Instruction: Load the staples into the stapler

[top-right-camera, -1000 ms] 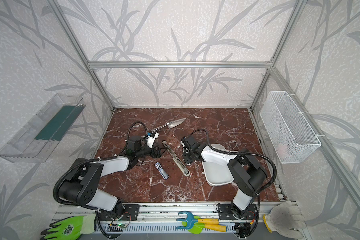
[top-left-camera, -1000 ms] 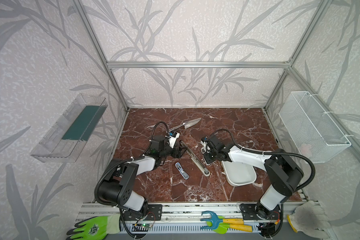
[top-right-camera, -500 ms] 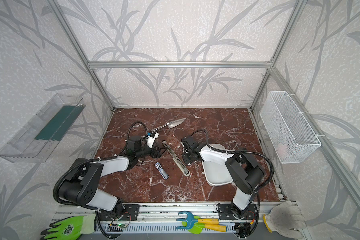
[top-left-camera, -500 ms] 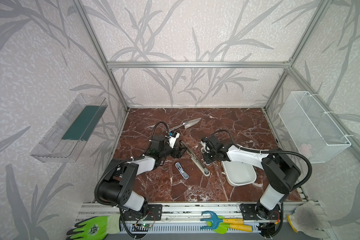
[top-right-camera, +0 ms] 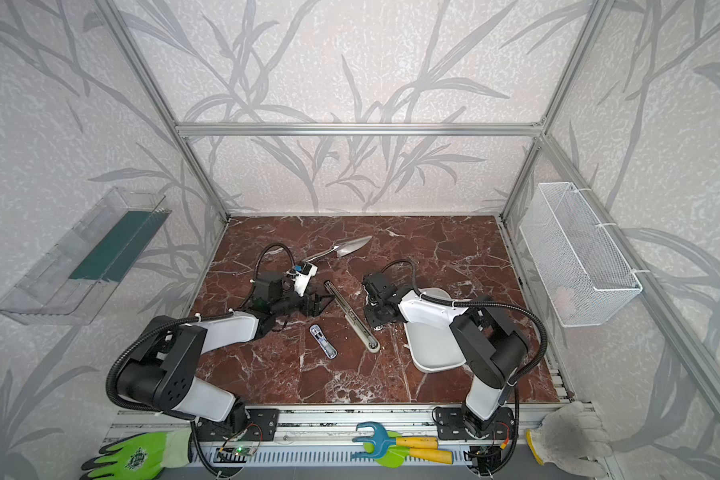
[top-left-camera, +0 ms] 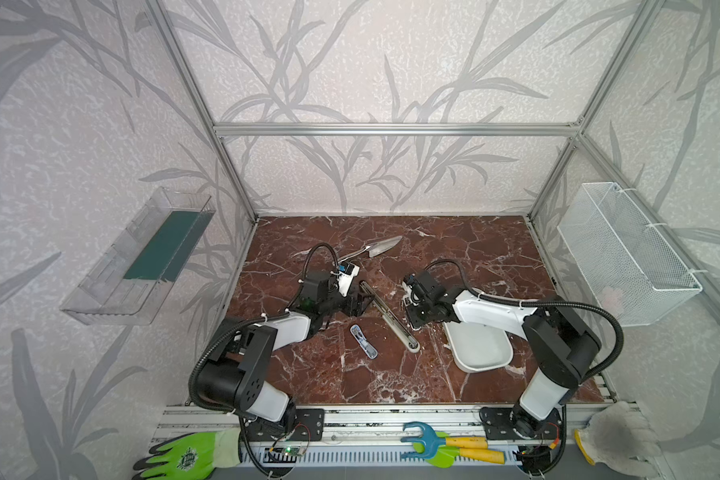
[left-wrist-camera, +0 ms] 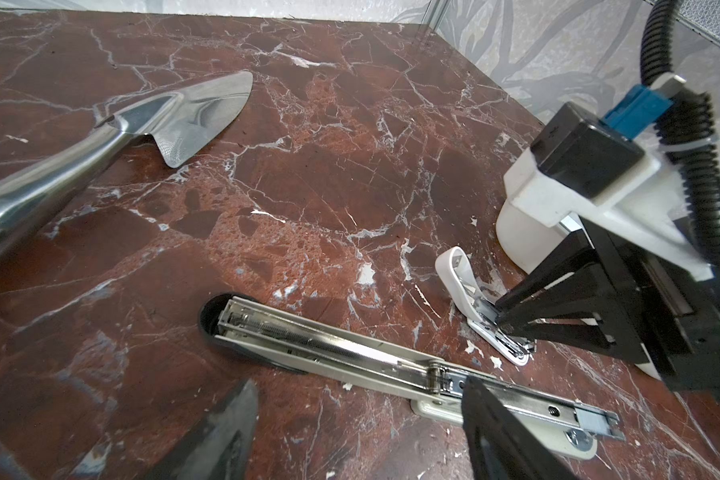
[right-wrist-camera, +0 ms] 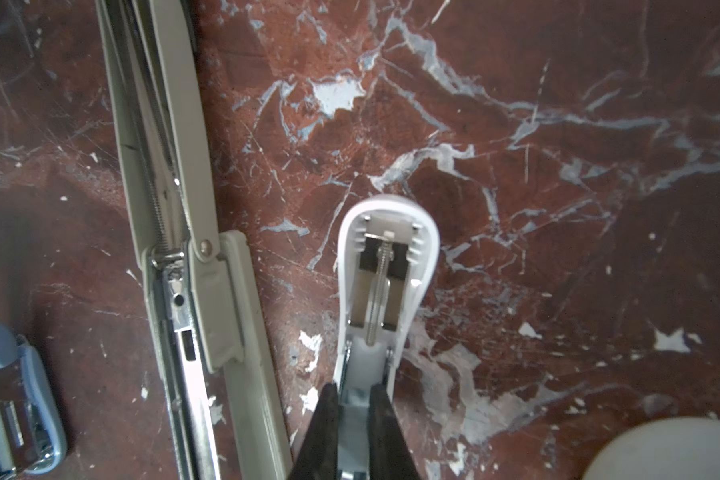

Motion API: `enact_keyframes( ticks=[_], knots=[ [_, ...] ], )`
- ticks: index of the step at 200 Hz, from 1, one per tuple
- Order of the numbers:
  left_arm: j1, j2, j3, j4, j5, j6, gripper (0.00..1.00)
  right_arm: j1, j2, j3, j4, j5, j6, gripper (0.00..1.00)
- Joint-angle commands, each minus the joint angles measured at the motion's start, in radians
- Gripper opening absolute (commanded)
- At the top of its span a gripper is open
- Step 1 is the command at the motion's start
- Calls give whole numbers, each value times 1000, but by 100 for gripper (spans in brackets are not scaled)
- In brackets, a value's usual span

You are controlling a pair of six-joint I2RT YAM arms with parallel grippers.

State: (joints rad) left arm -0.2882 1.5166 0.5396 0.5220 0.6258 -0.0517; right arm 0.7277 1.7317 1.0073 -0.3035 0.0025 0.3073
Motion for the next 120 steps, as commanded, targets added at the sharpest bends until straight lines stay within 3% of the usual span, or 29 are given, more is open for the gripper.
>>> enact_keyframes(
  ticks=[1, 120],
  knots=[
    [-8, 13, 29, -14, -3, 23, 78, 5, -1, 1, -67, 37, 16, 14],
    [-9, 11, 28, -15, -5, 26, 78, 4, -19, -12, -75, 49, 35, 25]
  ],
)
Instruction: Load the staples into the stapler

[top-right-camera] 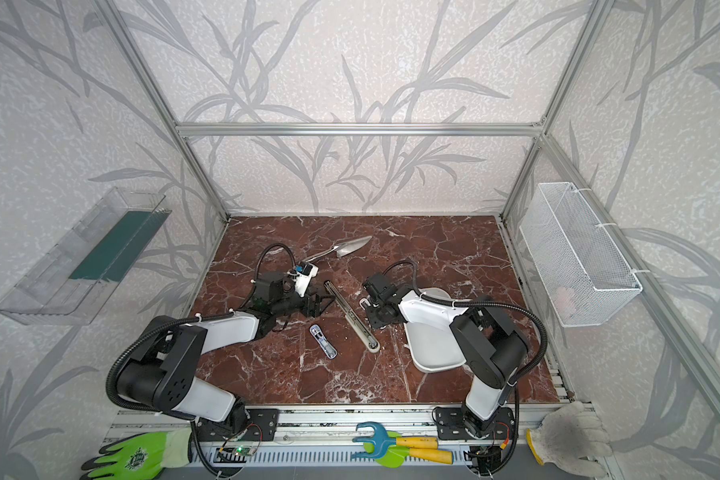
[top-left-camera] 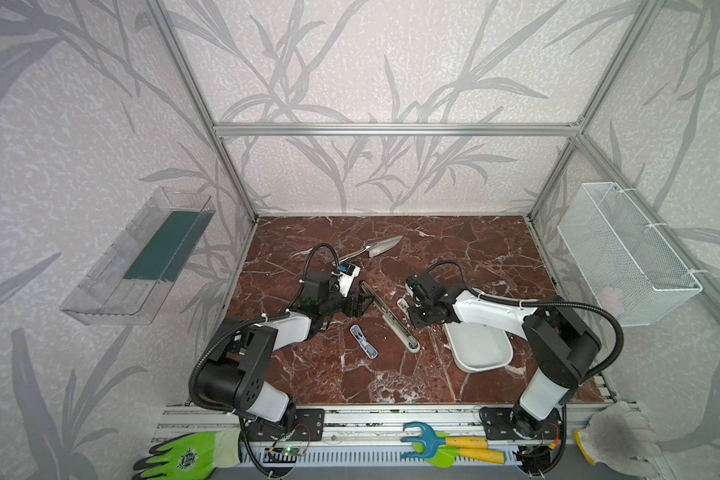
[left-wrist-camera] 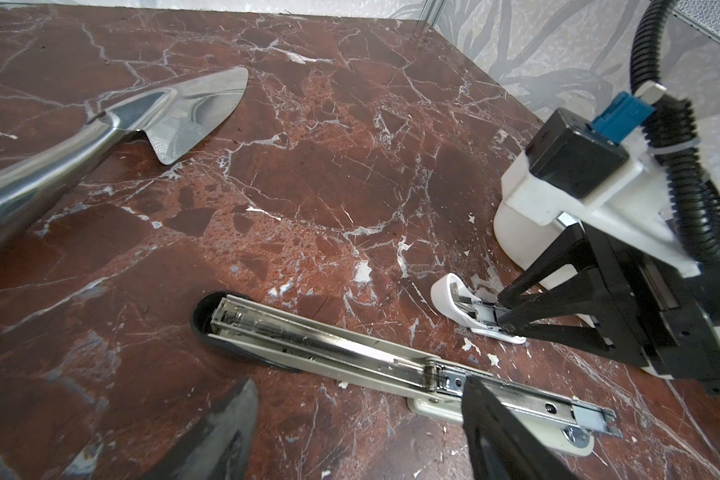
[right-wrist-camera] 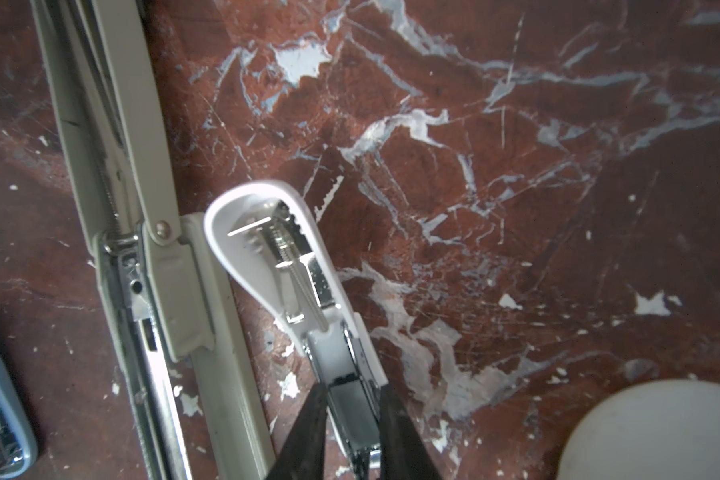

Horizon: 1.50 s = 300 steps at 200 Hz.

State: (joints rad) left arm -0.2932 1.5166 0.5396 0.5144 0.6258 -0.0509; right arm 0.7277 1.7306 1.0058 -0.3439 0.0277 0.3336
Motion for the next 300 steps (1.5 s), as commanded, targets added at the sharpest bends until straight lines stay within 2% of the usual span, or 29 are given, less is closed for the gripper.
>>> enact_keyframes(
  ticks=[1, 40, 90, 108, 130, 146, 161, 170, 178, 187, 197, 207, 226, 259, 278, 300],
  knots=[
    [-4, 11, 28, -7, -5, 25, 78, 5, -18, -10, -34, 24, 9, 25],
    [-5, 11, 28, -8, -5, 26, 78, 3, -54, 28, -27, 49, -22, 34],
    [-6, 10, 27, -7, -26, 25, 78, 0, -29, 80, -16, 60, -74, 33],
    [-9, 7, 19, 12, -87, 18, 75, -1, -29, 66, 8, 64, -76, 33],
    [-11, -11, 21, 18, -219, -3, 69, 6, -62, 37, 50, 56, -91, 33],
    [-12, -45, -28, 149, -250, -19, 70, 28, -125, 2, 77, 87, -110, 36],
    [-11, -85, -100, 350, -267, -90, 79, 67, -206, -42, 102, 131, -127, 42],
    [-9, -107, -117, 399, -286, -142, 82, 98, -258, -76, 124, 156, -137, 46],
    [-8, -129, -102, 362, -305, -182, 82, 124, -302, -104, 142, 162, -144, 50],
    [-10, -148, -70, 285, -274, -195, 82, 152, -345, -133, 165, 158, -151, 54],
    [-12, -163, -51, 241, -256, -219, 96, 186, -387, -162, 188, 161, -152, 56],
    [-12, -194, -75, 245, -290, -262, 99, 225, -415, -181, 203, 168, -148, 58],
    [-8, -298, -142, 238, -348, -321, 99, 327, -440, -197, 223, 204, -136, 61],
    [-9, -516, -121, -26, -387, -332, 99, 475, -426, -183, 230, 254, -157, 65],
    [-8, -619, -138, -92, -377, -324, 99, 507, -443, -227, 288, 252, -144, 67],
    [-9, -719, -155, -173, -419, -345, 99, 511, -475, -282, 357, 213, -126, 68]
  ],
)
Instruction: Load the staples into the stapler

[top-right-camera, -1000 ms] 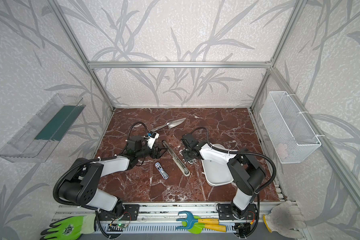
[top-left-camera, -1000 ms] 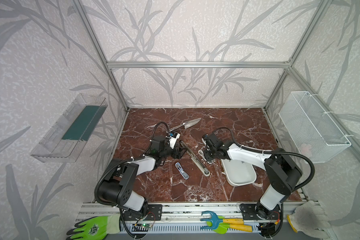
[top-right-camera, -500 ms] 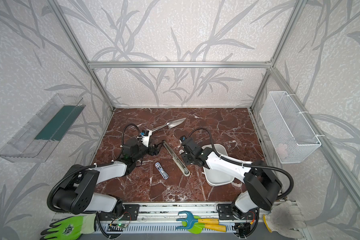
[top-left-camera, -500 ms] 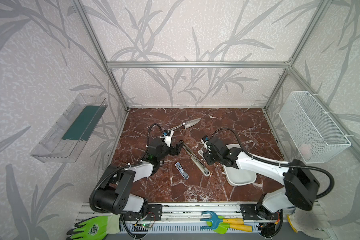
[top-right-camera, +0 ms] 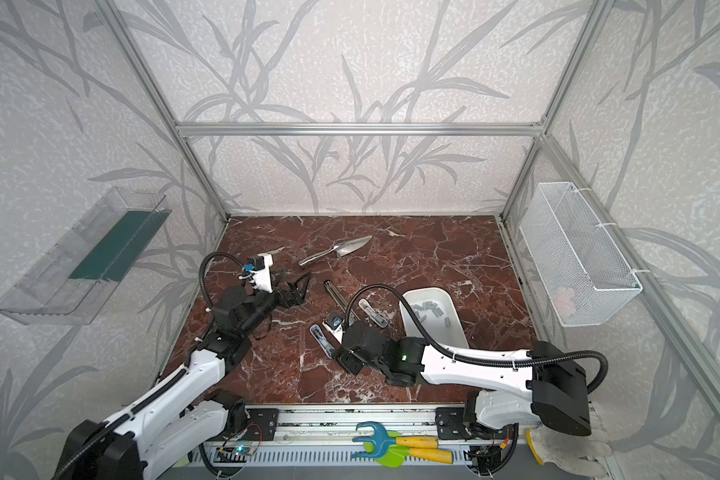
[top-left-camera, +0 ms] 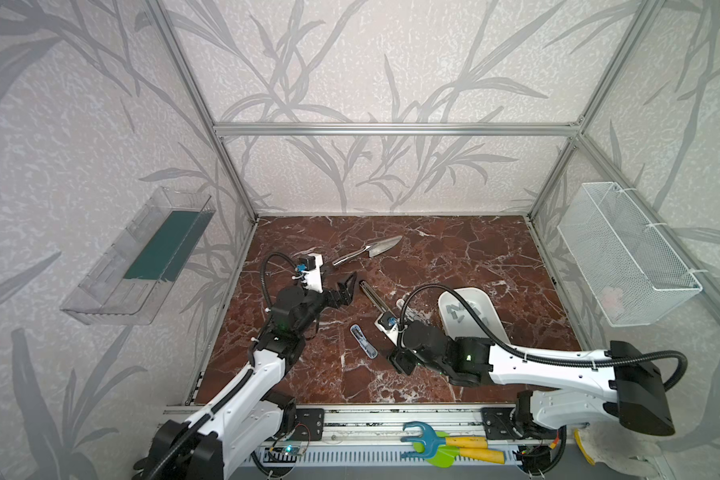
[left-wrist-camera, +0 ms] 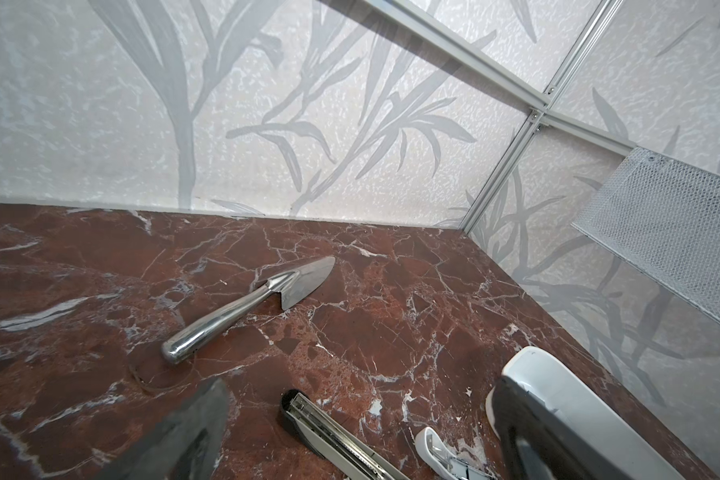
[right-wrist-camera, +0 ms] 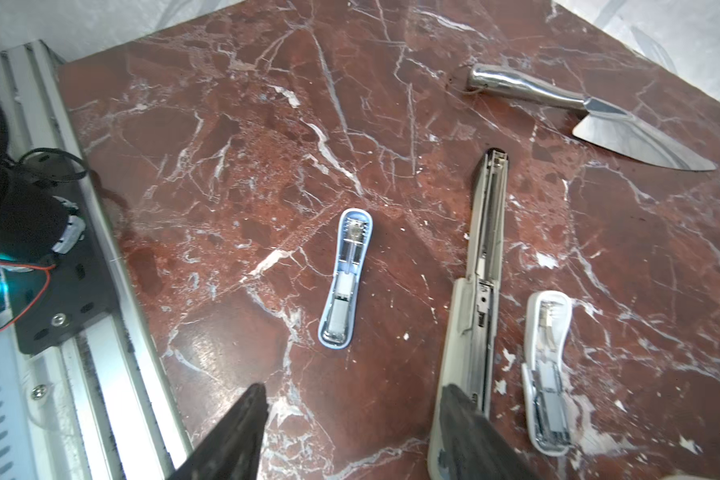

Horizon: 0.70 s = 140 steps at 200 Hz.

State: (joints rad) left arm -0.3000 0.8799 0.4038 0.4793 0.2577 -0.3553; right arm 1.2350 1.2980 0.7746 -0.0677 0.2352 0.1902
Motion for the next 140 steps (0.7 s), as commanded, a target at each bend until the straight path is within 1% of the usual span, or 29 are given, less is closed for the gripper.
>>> enact_keyframes(
  ticks=[1, 18, 40, 73, 113, 140],
  knots=[
    [-2, -84, -21, -139, -53, -43, 99, 3, -44, -53, 81, 5, 19, 68],
    [-1, -121, -44, -153, -69, -80, 100, 10, -68, -84, 95, 8, 27, 68],
    [-2, -156, -62, -203, -81, -165, 99, 18, -87, -135, 128, 11, 41, 68],
    [-3, -243, -103, -293, -74, -249, 99, 27, -64, -173, 180, 22, 55, 65],
    [-2, -332, -182, -321, -73, -306, 99, 41, 1, -170, 217, 26, 64, 63],
    [-2, -321, -208, -307, -38, -314, 99, 44, 44, -169, 258, 23, 36, 62]
  ],
)
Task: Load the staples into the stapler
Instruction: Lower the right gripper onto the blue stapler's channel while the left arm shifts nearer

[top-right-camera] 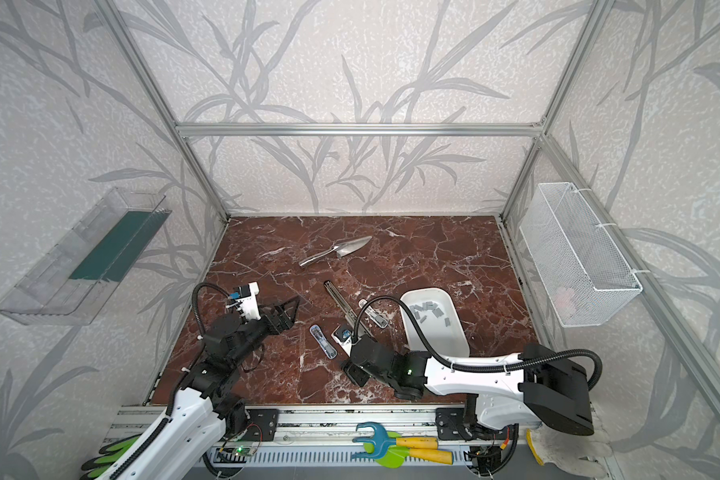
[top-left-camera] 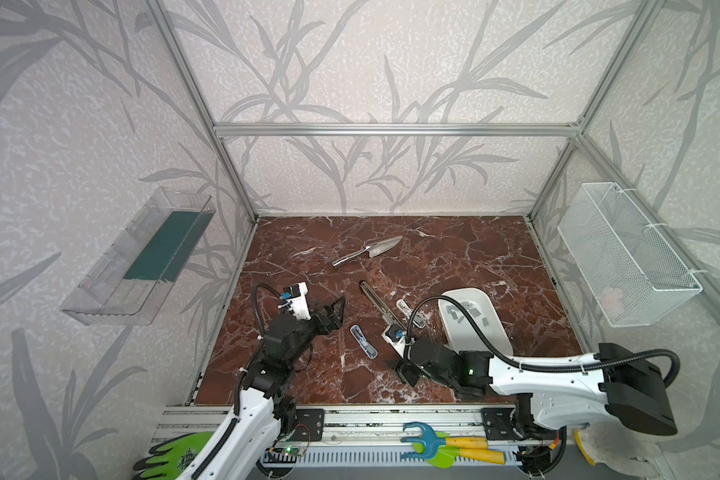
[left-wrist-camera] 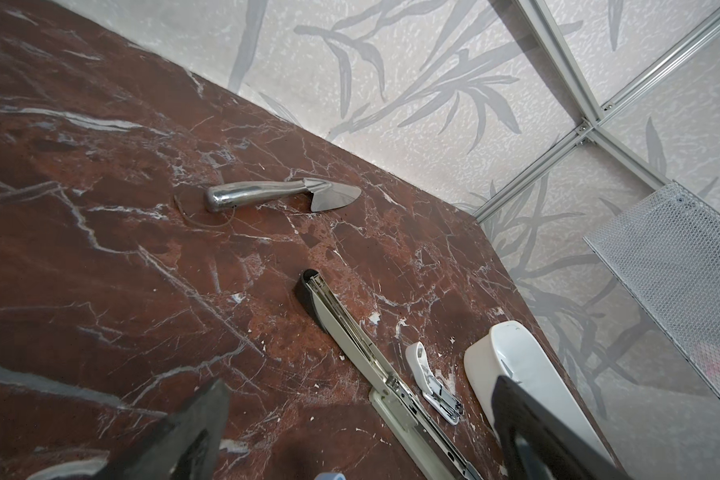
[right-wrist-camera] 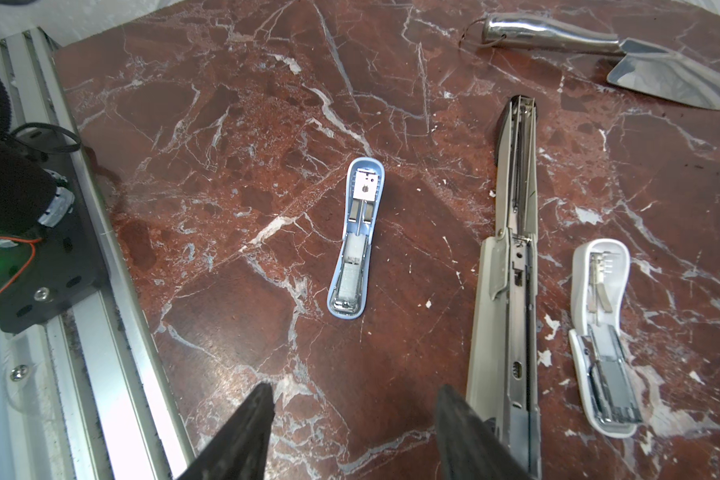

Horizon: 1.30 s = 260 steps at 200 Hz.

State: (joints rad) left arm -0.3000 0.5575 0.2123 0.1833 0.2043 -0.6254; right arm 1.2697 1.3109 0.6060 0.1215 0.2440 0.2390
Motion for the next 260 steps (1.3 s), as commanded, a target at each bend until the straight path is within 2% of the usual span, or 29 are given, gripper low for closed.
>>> enact_keyframes(
  ticks=[1, 49, 80, 119, 156, 190, 203, 219, 242, 260],
  knots=[
    [-2, 2, -18, -10, 16, -44, 99, 9, 34, 0, 71, 14, -15, 62],
    [-4, 122, -21, 36, 69, -46, 99, 8, 95, 3, 116, 44, -39, 62],
    [-18, 265, -15, 128, 131, -71, 98, 7, 168, 18, 180, -21, -51, 63],
    [-54, 444, 48, 159, 175, -69, 92, -2, 301, 98, 210, 15, -61, 55],
    [-93, 471, 39, 229, 122, -102, 91, -13, 373, 125, 245, 39, -63, 48],
    [-167, 450, 109, 122, -30, -48, 89, -14, 422, 117, 297, 26, -62, 44],
    [-206, 437, 45, 221, -97, -85, 89, -14, 441, 116, 310, 29, -63, 42],
    [-211, 425, -17, 309, -113, -131, 89, -15, 464, 114, 329, 40, -61, 39],
    [-217, 405, -14, 253, -141, -122, 90, -15, 483, 107, 357, 44, -64, 36],
    [-218, 447, 19, 225, -108, -100, 91, -15, 483, 104, 362, 52, -73, 33]
  ],
)
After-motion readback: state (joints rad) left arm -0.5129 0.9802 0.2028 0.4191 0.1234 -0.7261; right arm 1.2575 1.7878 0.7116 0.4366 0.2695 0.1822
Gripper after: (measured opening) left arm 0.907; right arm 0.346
